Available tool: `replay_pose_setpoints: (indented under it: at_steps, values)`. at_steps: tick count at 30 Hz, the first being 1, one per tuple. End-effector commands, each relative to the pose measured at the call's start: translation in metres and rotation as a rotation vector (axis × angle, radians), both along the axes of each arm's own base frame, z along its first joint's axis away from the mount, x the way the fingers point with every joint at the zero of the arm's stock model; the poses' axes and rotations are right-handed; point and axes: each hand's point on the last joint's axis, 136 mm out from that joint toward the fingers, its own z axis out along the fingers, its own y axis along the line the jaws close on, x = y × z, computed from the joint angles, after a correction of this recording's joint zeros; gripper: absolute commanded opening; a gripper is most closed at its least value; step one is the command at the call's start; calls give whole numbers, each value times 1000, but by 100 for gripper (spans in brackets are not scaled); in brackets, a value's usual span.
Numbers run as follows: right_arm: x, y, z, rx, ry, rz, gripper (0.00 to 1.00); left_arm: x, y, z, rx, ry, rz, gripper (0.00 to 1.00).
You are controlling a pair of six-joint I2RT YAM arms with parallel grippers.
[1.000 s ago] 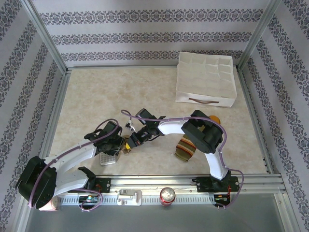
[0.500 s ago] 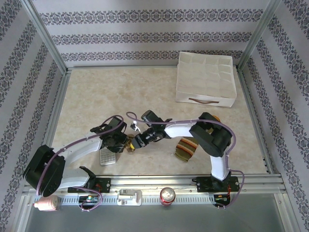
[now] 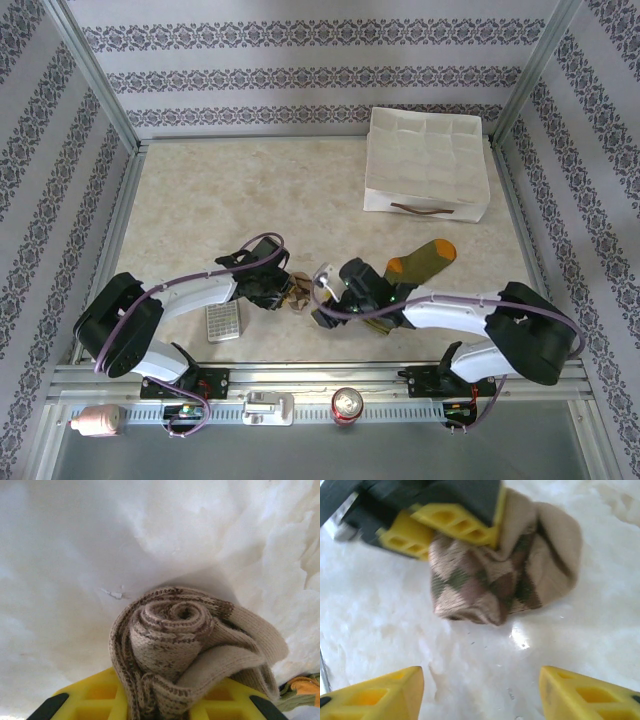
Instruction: Roll the socks
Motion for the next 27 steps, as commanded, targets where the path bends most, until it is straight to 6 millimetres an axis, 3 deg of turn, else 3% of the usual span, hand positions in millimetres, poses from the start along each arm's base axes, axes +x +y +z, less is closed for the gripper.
replay_pose_setpoints:
  at_steps: [1,7,18,22,27]
  values:
    - [7,5,6,-60,-218,48,72,-62,37,-32,170,301,19,11]
    - [5,39,15,-141,-362,163,76,-68,49,-31,202,384,55,11]
    - [19,69,-7,-248,-468,211,70,-47,50,-29,185,453,13,10]
    - [31,72,-15,-293,-473,179,60,-45,49,-30,182,451,12,10]
    - [38,73,-19,-280,-424,133,32,-40,45,-31,164,430,6,10]
